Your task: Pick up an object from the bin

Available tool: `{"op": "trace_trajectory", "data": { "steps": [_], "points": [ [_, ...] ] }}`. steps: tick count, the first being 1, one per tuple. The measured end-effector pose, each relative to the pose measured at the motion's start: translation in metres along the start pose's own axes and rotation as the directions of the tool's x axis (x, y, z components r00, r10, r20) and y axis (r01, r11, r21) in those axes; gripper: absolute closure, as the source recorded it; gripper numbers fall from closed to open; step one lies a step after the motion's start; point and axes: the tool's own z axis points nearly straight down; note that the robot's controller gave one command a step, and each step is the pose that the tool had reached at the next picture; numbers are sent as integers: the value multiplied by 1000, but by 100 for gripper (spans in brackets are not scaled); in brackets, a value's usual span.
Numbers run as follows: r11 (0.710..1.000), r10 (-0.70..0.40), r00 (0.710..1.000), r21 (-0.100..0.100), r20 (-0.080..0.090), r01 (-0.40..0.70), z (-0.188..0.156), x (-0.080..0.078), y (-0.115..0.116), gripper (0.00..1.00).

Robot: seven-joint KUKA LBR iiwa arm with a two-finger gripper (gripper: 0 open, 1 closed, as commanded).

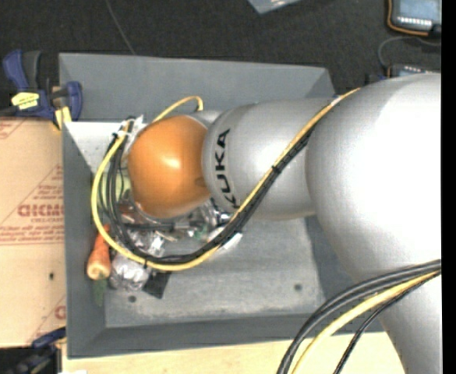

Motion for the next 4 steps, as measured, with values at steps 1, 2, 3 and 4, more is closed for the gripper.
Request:
{"op": "trace_trajectory", "data": {
  "steps": [1,2,3,4],
  "points": [
    [1000,0,1000,-2,-2,0,-8,0,1,100],
    [1000,1,1000,-3,-3,-1,-26,1,1,100],
    [1000,2,1000,-2,-2,-2,-43,0,0,100],
    [1000,3,1000,0,0,-3,-61,-1,-1,100]
  ]
}}
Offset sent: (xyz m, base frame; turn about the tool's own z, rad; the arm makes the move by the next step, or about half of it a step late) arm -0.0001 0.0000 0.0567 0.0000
